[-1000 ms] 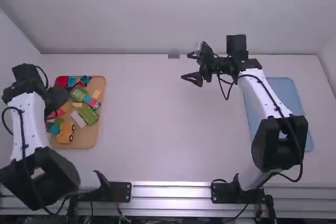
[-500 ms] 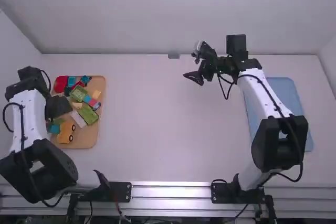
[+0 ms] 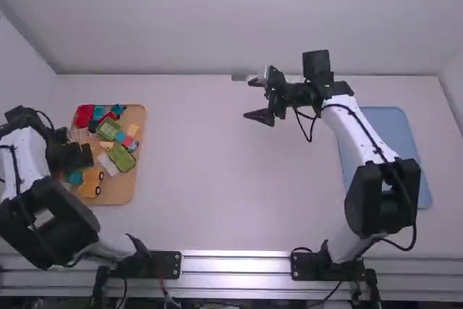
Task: Assemble lego blocks to make yellow taxi
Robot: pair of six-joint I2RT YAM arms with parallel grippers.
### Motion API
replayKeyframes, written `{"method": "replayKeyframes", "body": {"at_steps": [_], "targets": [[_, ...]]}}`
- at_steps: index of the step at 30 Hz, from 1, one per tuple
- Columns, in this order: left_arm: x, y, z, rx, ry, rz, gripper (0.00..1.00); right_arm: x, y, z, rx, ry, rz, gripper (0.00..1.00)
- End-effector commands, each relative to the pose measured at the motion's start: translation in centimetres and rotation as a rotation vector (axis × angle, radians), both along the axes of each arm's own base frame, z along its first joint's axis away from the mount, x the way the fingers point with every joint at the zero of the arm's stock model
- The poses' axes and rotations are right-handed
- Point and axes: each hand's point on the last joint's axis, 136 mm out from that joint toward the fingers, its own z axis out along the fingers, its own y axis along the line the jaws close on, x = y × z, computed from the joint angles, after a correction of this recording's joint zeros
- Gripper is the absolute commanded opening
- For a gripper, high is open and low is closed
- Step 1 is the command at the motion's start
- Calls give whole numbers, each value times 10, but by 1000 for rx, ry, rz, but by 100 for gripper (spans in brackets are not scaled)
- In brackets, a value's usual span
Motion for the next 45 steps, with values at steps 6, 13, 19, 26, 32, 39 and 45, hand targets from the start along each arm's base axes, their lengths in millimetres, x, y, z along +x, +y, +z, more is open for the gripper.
{"method": "replayKeyframes", "body": {"at_steps": [6,13,19,26,32,39,45], "targets": [[0,-6,-32,-49,52,-147,99,-17,6,29,150,-17,133,99],[-16,8,-64,27,122,-279,99,-14,6,30,150,-8,121,99],[-15,9,-87,13,36,-294,99,-7,7,38,169,10,104,99],[-7,8,-100,34,-28,-335,99,-6,7,39,170,-1,105,99],[-8,12,-116,6,-25,-320,99,-7,8,38,169,7,106,99],[-8,14,-134,-36,-11,-296,100,2,8,19,74,27,22,99],[-6,16,-140,-47,-4,-293,96,1,17,17,55,15,26,99]]}}
